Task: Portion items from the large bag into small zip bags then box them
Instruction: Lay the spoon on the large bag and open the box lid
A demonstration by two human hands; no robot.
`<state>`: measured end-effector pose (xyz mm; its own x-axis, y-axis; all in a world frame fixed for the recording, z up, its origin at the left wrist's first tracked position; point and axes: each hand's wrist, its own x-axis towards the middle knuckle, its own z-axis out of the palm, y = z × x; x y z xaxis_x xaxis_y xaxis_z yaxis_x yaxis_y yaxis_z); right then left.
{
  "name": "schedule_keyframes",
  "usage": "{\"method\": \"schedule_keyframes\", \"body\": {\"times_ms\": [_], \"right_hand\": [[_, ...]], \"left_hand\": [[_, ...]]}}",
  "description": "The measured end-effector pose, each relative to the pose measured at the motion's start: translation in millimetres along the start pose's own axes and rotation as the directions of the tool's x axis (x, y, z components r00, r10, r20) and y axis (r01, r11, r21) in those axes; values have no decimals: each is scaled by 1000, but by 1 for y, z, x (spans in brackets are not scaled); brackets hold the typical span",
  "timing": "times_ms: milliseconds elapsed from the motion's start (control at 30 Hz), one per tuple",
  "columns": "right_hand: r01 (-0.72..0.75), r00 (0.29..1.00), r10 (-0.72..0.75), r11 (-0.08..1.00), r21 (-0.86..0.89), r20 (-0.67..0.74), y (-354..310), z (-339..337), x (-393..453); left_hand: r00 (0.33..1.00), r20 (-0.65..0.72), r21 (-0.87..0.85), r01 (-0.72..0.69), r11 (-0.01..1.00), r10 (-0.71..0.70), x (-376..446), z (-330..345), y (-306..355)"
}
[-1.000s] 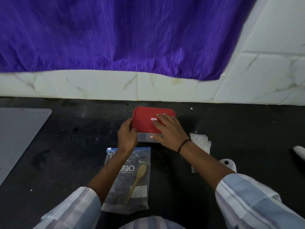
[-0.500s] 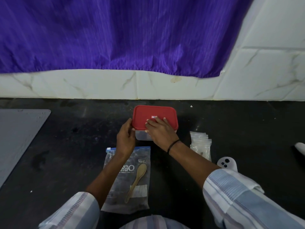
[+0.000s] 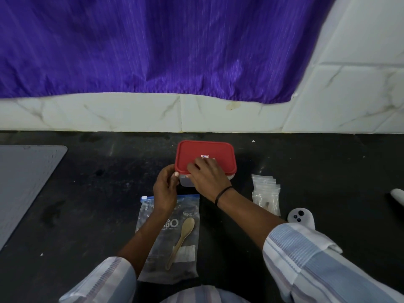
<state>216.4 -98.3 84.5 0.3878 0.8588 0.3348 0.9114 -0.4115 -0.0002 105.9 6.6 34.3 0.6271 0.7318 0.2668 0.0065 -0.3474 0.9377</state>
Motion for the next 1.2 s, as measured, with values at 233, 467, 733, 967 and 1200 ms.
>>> {"method": "schedule_keyframes", "body": {"times_ms": [233,467,733,967,1200], "right_hand": [[5,999,-3,999,54,-38,-2,-1,-4],[60,992,-60,998,2,-113,0,3,-6],[39,974,-15,994,102,-225,7,-18,8],[-15,920,175,911,412,-352,16,-32,-8],[-27,863,201,934,355,-463,25,-30,-10]], "left_hand": [[999,38,-51,24,998,-22,-2,-2,-3],[996,82,-43,35,998,-32,-2,-3,-4],[989,101,-92,120,989,-111,-2,-2,2],[983,159,-86,106,991,-92,0,-5,7],[971,201,-72,145,987,-128,3,-5,6]]}}
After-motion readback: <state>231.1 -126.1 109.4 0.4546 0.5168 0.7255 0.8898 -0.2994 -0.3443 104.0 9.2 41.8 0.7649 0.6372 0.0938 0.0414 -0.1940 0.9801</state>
